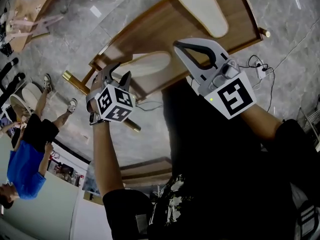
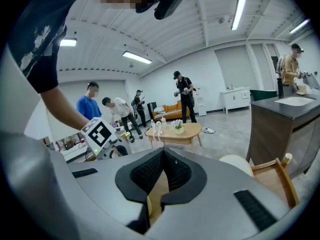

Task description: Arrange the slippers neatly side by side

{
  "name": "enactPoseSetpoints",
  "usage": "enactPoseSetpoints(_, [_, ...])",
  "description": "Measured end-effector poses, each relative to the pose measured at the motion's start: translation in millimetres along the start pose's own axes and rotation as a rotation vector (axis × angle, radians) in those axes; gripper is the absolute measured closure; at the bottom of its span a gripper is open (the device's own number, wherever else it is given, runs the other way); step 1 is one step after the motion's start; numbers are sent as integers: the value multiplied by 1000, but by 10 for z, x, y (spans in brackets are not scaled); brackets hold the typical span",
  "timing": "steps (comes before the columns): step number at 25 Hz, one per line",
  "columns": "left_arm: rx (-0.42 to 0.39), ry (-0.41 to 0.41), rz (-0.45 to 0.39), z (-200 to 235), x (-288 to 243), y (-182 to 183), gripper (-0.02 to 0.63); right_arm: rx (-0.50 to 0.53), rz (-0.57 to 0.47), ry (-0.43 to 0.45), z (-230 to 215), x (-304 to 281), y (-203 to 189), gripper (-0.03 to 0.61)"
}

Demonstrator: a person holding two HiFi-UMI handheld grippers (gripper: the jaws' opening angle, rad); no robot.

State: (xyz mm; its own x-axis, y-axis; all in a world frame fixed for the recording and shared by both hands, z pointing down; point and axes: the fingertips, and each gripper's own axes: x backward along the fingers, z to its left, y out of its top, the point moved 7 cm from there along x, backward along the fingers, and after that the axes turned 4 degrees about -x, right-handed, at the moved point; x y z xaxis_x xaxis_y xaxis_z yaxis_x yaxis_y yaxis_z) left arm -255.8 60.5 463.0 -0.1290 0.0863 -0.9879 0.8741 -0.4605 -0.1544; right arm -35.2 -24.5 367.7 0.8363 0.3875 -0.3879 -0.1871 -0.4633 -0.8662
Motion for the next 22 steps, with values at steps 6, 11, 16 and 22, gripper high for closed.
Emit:
enactPoseSetpoints(6, [-67,-93,48,78,-153,-23,433,-12,18,10,20,-29,-45,580])
enactPoseSetpoints(11, [-90,-130,60,97,-253,-23,433,-32,40,-4,42,-59,-113,580])
enactPoseSetpoints(16, [-108,-214,106,79,-401,-81,434,-42,38,-21,40,-112,-139,580])
enactPoseSetpoints(22, [-118,-246,113,85,-472,-64,436,-57,36,-45,31,-114,-165,580])
